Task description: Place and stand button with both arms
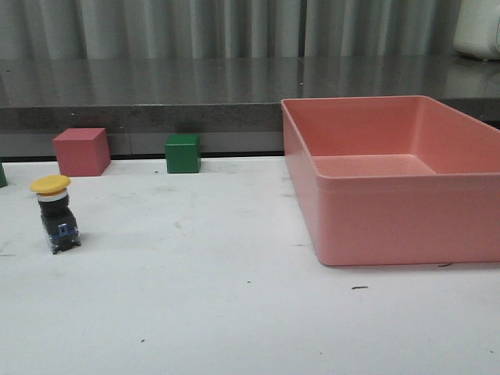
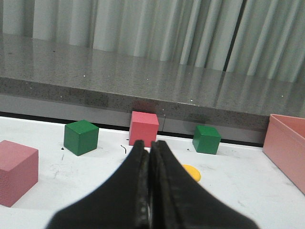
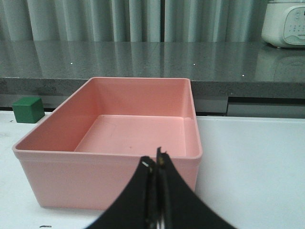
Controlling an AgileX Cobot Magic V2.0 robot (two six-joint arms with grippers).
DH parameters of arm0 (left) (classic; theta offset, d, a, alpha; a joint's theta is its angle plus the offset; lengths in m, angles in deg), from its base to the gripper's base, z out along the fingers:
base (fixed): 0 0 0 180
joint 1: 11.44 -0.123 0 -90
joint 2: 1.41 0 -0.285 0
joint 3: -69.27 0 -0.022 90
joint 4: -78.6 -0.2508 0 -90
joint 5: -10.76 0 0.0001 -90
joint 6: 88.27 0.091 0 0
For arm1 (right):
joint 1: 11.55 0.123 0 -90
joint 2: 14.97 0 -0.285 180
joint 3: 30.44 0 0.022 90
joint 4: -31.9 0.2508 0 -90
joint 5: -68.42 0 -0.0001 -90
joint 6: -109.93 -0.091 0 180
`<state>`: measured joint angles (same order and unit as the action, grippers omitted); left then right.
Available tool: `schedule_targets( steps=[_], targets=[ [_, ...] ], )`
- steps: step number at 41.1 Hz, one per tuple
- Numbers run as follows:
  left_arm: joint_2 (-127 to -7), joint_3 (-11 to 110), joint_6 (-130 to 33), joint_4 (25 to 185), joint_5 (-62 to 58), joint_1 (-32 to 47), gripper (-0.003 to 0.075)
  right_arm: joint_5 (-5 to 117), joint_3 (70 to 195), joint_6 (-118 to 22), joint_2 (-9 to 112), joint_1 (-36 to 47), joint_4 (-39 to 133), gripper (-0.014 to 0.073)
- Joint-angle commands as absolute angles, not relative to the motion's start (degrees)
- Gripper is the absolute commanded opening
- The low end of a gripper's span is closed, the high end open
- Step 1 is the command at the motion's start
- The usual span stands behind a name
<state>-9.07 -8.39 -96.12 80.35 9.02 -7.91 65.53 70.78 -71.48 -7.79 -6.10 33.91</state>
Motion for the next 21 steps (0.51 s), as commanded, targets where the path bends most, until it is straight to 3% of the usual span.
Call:
schedule_targets(
  steps=[1,21],
  targets=[
    [-7.8,-9.3,-96.3,80.5,13.7,-7.9,-0.002,70.8,71.0,-71.1,-8.9,-6.6,33.9,-0.0068],
    [-7.8,-9.3,-96.3,80.5,13.7,-7.9,-0.002,70.6,71.0,-71.1,-8.9,-9.2,33.9,-0.0068]
  ],
)
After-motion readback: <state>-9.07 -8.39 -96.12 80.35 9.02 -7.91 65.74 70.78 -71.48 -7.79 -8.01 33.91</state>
